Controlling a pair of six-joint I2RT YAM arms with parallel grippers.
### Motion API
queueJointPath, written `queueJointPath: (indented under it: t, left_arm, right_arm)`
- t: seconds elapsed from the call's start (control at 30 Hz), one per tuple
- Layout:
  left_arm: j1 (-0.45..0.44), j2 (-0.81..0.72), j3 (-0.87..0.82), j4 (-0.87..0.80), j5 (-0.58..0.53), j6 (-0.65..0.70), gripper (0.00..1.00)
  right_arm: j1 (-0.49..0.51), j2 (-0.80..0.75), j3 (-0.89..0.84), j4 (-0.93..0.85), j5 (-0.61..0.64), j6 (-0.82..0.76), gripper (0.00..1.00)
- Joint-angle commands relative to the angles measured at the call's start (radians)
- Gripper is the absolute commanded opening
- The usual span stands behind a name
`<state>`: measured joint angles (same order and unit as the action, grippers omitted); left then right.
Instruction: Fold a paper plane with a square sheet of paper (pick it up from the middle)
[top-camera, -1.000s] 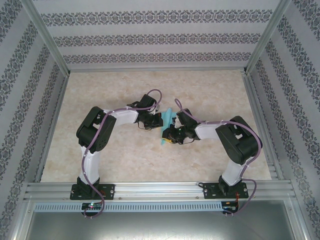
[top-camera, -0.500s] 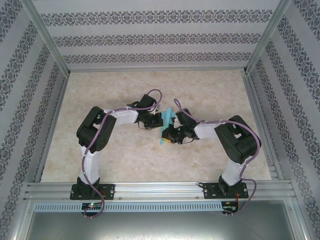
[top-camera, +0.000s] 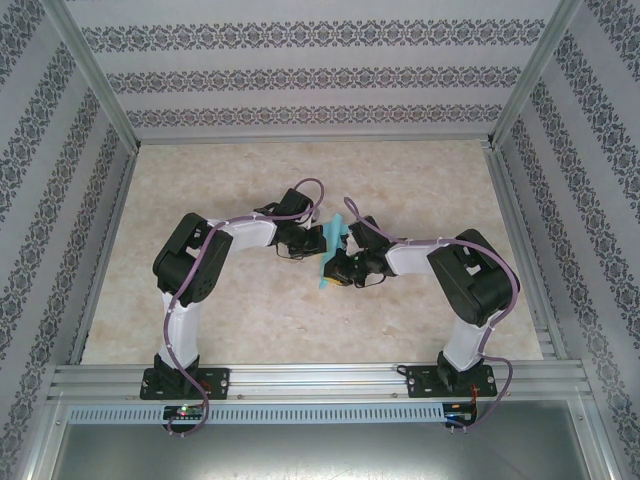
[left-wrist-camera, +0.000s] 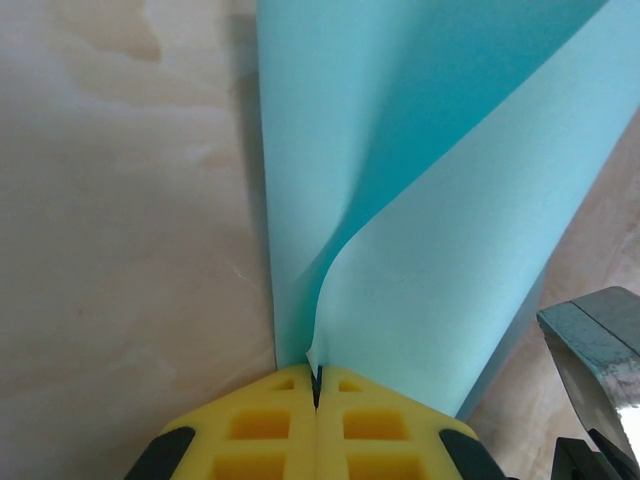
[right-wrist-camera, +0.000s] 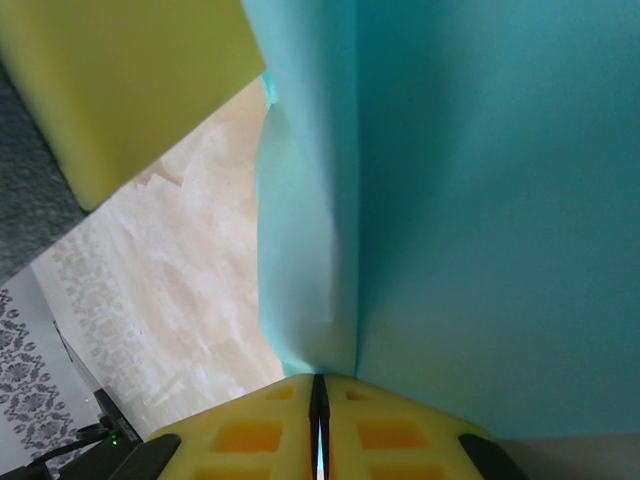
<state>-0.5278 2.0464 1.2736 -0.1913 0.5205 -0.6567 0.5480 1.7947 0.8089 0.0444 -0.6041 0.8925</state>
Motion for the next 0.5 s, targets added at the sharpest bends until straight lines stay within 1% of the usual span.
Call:
queueJointPath:
  t: [0.0,0.27,0.47]
  left_arm:
    - [0.011,-0.013,0.010,-0.100,-0.054,0.033,0.00]
    - [0.017,-0.019,0.056,-0.140,-0.049,0.057,0.00]
    - [0.020,0.015,0.079,-0.144,-0.036,0.068,0.01]
  right_arm:
    - [0.012,0.030,-0.004,-0.090,0.063,-0.034,0.10]
    - [0.012,0.037,-0.005,-0.112,0.075,-0.037,0.10]
    - [0.014,0.029,-0.007,-0.127,0.083,-0.043,0.09]
